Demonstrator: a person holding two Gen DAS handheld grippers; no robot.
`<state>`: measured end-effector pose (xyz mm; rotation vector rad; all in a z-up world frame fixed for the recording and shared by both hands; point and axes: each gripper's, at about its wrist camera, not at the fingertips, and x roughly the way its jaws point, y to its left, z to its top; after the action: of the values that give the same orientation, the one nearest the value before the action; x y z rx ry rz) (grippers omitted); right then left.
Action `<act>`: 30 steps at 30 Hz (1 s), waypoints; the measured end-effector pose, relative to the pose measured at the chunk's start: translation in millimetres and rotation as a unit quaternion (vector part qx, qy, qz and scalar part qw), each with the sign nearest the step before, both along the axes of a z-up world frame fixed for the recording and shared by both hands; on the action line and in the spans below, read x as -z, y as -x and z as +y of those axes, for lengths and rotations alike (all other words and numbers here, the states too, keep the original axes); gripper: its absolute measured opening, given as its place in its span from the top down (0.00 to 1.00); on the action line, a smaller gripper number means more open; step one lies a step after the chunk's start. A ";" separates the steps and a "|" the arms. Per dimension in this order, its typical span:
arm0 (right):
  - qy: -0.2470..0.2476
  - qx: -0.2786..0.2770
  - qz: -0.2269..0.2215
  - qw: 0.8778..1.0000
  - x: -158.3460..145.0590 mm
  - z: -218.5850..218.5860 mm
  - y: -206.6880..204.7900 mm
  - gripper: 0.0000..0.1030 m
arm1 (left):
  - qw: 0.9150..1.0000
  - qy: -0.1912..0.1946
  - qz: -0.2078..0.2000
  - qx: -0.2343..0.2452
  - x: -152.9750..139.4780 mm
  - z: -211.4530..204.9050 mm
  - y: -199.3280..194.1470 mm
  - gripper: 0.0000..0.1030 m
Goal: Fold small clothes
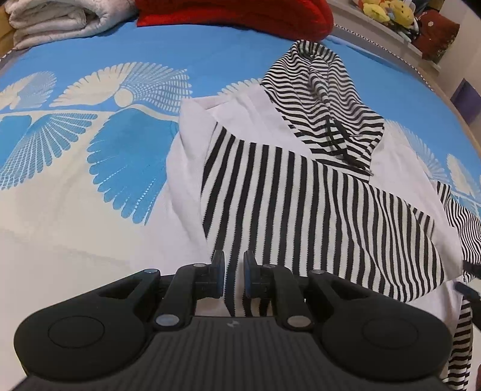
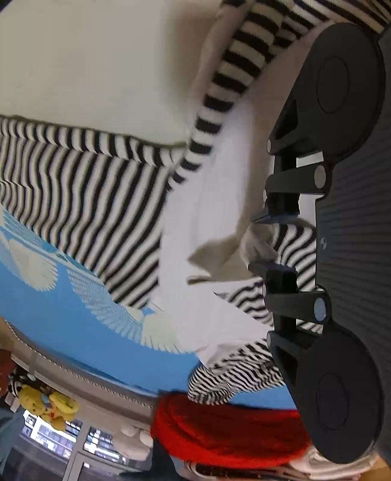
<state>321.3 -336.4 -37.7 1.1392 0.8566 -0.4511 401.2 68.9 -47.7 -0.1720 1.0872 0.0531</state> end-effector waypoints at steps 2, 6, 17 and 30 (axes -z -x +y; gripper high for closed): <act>0.035 0.030 -0.006 0.999 -9.8 -2.2 3.5 0.68 | 1.000 0.001 0.001 -0.002 0.3 1.7 -0.1 0.87; 0.098 0.059 -0.043 0.992 -28.0 -10.4 5.8 0.66 | 1.000 0.003 0.000 0.000 -0.6 2.8 -0.5 0.87; 0.036 -0.018 0.040 0.998 20.2 3.9 -20.7 0.65 | 0.998 -0.010 0.052 -0.015 28.7 20.9 1.4 0.71; 0.161 0.011 -0.007 0.987 -19.7 -17.5 -18.2 0.94 | 0.999 -0.015 0.045 -0.004 27.1 10.3 3.9 0.72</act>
<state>339.5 -353.9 -17.9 0.8529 0.7285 -0.5776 397.3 79.2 -74.8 -0.1473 1.1753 0.0847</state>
